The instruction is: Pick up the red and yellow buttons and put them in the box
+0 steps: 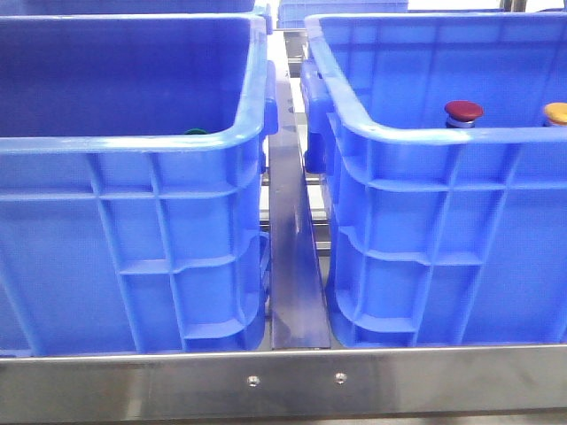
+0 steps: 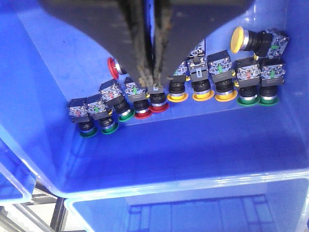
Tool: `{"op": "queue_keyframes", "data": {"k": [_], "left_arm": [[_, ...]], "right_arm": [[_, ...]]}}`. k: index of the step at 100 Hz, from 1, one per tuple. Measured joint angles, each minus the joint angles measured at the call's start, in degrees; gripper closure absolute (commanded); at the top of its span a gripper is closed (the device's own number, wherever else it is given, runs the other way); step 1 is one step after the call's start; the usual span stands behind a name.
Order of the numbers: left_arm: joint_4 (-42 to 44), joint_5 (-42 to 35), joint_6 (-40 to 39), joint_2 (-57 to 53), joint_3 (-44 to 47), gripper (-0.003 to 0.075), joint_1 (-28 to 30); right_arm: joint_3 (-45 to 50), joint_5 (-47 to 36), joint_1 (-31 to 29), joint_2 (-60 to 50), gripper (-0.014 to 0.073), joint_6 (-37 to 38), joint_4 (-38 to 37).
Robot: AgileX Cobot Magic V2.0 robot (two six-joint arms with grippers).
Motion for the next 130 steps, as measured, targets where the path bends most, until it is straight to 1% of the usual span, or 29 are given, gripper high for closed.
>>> {"op": "queue_keyframes", "data": {"k": [28, 45, 68, 80, 92, 100, 116, 130], "left_arm": [[0.00, -0.23, 0.00, 0.00, 0.00, 0.0741, 0.00], [0.00, -2.30, 0.00, 0.00, 0.09, 0.0741, 0.00], [3.43, -5.43, -0.60, -1.86, 1.40, 0.0741, 0.00], [8.73, -9.21, -6.05, -5.34, 5.60, 0.0741, 0.00], [15.62, -13.57, -12.94, -10.49, 12.77, 0.0741, 0.00], [18.17, -15.78, -16.11, -14.92, 17.60, 0.0741, 0.00], [19.43, -17.68, -17.60, -23.99, 27.15, 0.0741, 0.09], [19.43, -17.77, -17.82, -30.77, 33.82, 0.0741, 2.06]], "right_arm": [[0.00, 0.00, 0.00, 0.00, 0.0662, 0.00, 0.00], [0.00, 0.00, 0.00, 0.00, 0.0662, 0.00, 0.00], [0.00, 0.04, 0.00, 0.00, 0.0662, 0.00, 0.00], [0.00, 0.13, 0.00, 0.00, 0.0662, 0.00, 0.00], [0.00, 0.13, 0.00, 0.00, 0.0662, 0.00, 0.00], [0.00, 0.13, 0.00, 0.00, 0.0662, 0.00, 0.00], [0.00, 0.13, 0.00, 0.00, 0.0662, 0.00, 0.00], [0.00, 0.13, 0.00, 0.00, 0.0662, 0.00, 0.00]]}}
